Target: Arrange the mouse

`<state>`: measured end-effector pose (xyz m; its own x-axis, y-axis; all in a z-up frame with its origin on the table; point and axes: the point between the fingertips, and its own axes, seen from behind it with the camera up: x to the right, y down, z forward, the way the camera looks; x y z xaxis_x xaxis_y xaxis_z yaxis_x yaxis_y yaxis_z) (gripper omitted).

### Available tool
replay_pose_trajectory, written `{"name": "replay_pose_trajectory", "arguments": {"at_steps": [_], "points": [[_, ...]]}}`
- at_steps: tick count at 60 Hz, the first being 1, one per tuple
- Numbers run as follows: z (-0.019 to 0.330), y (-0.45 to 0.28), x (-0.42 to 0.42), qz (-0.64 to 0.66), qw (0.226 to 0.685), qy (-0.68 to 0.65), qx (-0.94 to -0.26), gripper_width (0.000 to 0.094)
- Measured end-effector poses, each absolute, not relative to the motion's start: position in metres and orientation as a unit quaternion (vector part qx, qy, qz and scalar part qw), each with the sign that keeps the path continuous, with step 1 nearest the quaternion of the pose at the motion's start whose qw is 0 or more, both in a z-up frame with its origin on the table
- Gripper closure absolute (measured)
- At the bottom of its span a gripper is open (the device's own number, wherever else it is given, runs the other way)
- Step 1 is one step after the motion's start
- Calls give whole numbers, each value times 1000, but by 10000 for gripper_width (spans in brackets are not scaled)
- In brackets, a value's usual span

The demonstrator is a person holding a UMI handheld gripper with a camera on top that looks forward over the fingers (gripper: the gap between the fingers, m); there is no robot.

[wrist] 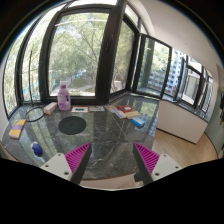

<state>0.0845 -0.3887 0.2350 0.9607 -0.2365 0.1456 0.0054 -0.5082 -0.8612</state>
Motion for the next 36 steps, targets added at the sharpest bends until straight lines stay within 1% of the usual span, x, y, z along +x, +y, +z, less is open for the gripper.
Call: {"name": "replay_pose_trajectory", "arguments": {"at_steps": [7,16,28,36], "points": [[217,-407,84,-131,475,78,-867,83],[163,-441,52,-126,452,85,-879,83],[90,-457,-58,-62,433,66,-897,85],[54,-429,-140,-27,427,36,-903,84]]}}
